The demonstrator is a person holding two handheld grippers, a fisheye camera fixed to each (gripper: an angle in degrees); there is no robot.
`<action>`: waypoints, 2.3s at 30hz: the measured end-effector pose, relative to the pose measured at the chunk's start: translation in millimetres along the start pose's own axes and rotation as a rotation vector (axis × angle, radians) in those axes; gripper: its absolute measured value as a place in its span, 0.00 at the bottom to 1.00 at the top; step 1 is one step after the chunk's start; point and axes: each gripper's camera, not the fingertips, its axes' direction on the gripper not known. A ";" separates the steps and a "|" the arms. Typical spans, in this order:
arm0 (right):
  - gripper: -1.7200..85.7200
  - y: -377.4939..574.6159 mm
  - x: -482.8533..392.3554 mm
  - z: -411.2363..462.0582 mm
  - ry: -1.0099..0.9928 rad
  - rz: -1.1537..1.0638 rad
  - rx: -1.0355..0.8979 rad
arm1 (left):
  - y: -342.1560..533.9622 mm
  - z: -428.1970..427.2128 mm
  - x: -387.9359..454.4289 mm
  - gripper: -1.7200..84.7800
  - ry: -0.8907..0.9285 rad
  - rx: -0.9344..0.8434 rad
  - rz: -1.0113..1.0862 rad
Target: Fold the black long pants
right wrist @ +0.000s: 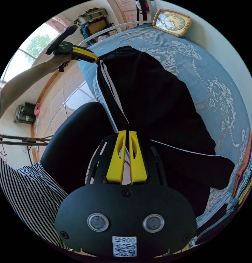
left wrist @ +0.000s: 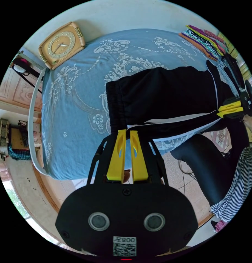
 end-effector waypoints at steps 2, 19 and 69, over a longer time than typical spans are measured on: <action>0.03 -1.7 -5.6 8.2 -0.003 -0.003 -0.007 | 2.8 -3.6 -7.2 0.03 0.005 -0.002 -0.002; 0.04 -14.3 -20.2 65.2 -0.040 0.012 -0.036 | 40.7 -28.5 -62.9 0.03 -0.007 -0.020 -0.023; 0.03 132.9 167.5 146.3 -0.131 0.501 0.206 | 24.2 -195.0 154.8 0.04 0.480 0.216 0.047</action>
